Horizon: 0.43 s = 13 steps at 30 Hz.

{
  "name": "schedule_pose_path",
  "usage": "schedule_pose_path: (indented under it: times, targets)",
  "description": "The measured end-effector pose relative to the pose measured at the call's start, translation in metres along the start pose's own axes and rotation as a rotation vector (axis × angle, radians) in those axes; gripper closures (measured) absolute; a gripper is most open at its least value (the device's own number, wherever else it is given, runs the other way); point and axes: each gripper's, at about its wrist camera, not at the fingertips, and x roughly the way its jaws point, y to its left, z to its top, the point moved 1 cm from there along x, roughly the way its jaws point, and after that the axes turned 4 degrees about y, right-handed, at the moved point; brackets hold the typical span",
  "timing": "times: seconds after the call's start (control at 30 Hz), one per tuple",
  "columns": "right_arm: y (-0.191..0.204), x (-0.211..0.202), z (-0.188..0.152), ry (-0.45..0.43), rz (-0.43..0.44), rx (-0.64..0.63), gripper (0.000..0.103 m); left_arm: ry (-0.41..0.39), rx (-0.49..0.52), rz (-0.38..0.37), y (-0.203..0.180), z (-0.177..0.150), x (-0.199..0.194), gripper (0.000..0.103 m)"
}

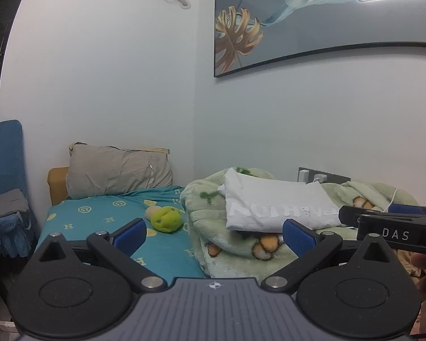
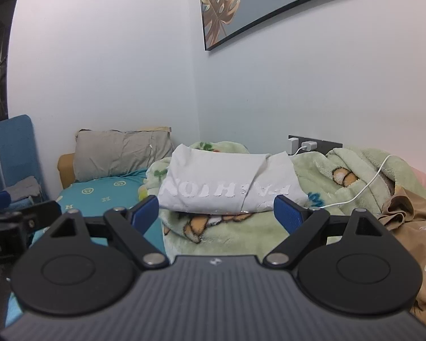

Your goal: Fold clothes

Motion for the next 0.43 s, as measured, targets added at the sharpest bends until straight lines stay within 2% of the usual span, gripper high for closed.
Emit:
schedule_pose_path:
  times: [0.43]
  targets:
    - [0.008, -0.018, 0.003, -0.013, -0.007, -0.010, 0.014, -0.031, -0.006, -0.010, 0.002, 0.004, -0.021, 0.000]
